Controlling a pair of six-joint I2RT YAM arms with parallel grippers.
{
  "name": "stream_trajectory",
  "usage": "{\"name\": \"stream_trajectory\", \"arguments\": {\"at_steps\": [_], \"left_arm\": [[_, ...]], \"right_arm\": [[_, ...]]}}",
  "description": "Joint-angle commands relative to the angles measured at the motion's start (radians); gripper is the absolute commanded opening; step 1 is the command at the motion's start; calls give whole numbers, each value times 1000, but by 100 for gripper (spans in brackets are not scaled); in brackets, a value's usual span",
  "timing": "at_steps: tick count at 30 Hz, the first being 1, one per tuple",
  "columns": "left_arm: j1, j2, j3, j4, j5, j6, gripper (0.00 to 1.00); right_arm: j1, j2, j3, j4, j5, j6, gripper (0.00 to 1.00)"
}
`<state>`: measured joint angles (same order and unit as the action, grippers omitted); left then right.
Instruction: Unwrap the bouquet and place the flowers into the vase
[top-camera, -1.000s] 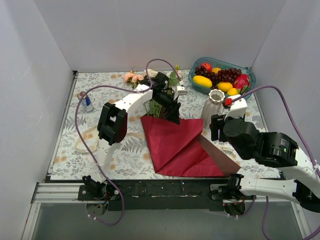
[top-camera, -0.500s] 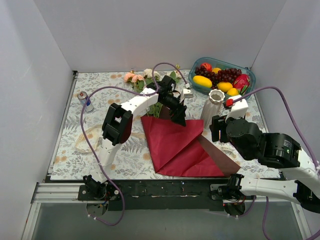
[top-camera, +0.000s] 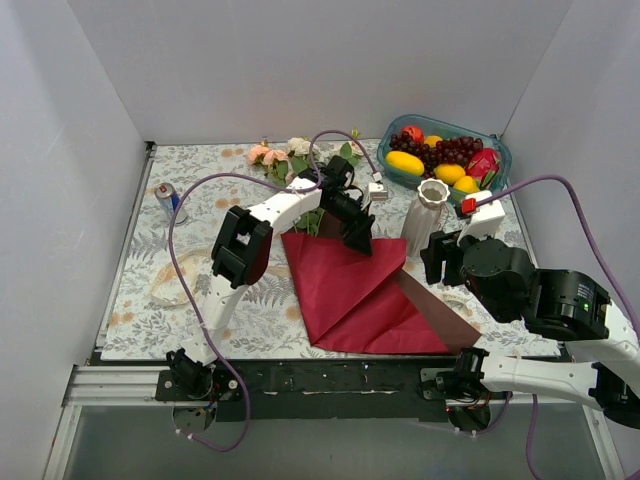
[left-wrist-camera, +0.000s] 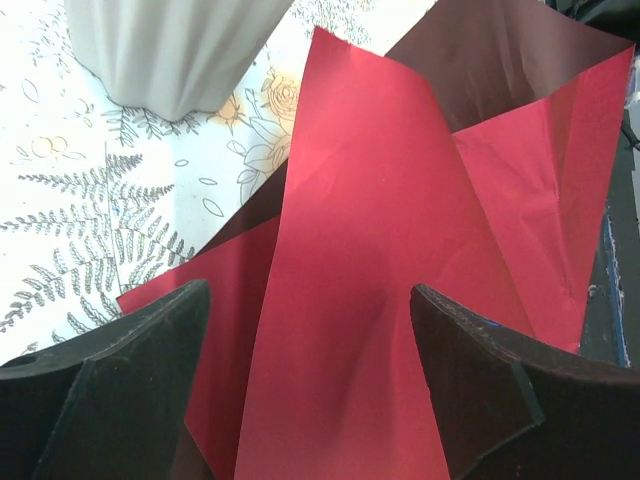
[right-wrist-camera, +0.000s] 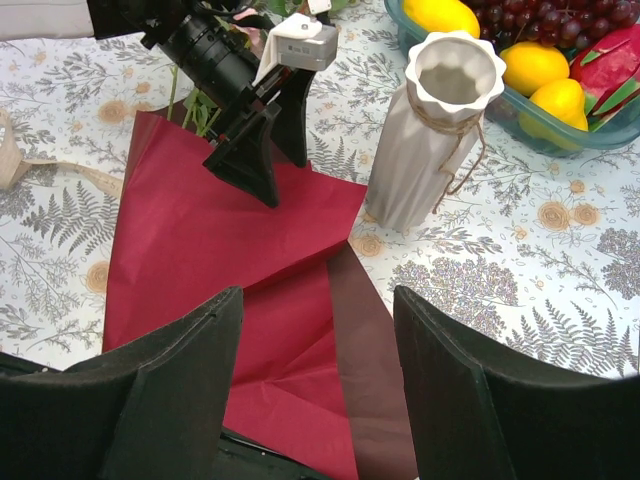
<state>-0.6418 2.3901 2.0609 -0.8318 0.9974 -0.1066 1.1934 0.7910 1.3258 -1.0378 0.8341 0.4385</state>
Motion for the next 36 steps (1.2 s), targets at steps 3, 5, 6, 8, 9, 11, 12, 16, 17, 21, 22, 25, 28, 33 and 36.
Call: {"name": "stream_trajectory", "arguments": {"at_steps": [3, 5, 6, 8, 9, 11, 12, 16, 17, 21, 22, 25, 28, 33, 36], "left_arm": [[-6, -9, 36, -101, 56, 102, 75], [-7, -11, 34, -93, 63, 101, 69], [-6, -11, 39, -92, 64, 97, 65], [-6, -6, 54, -93, 66, 93, 57], [-6, -5, 59, -101, 64, 94, 47], [-6, -6, 67, -113, 57, 102, 38], [-6, -8, 74, -131, 52, 104, 29], [-6, -25, 79, -168, 35, 162, 11], [-6, -28, 76, -174, 29, 174, 9], [-6, -49, 79, -217, 4, 200, 5], [-6, -57, 85, -227, 4, 200, 5], [-6, -109, 94, -260, 0, 209, 5], [-2, -170, 97, -289, 1, 222, 5], [14, -331, 70, -329, -9, 231, 5], [25, -426, 24, -342, -34, 242, 6]], "right_arm": [[6, -12, -2, 62, 13, -12, 69], [5, -12, -2, 64, 8, -12, 68], [5, -12, -2, 64, 7, -9, 68], [5, -13, -7, 62, 3, -7, 68], [5, -12, -10, 62, 2, -6, 68], [5, -13, -13, 62, 0, -7, 68], [5, -12, -13, 64, -1, -6, 68], [5, -7, -17, 74, -6, -12, 67], [5, -7, -19, 76, -6, -12, 67], [5, -4, -19, 88, -9, -20, 67], [5, -4, -17, 93, -10, -21, 67], [5, -1, -16, 99, -13, -32, 67], [5, 2, -10, 105, -16, -43, 67], [6, -1, 0, 120, -23, -58, 67], [5, -4, -2, 130, -29, -64, 67]]}}
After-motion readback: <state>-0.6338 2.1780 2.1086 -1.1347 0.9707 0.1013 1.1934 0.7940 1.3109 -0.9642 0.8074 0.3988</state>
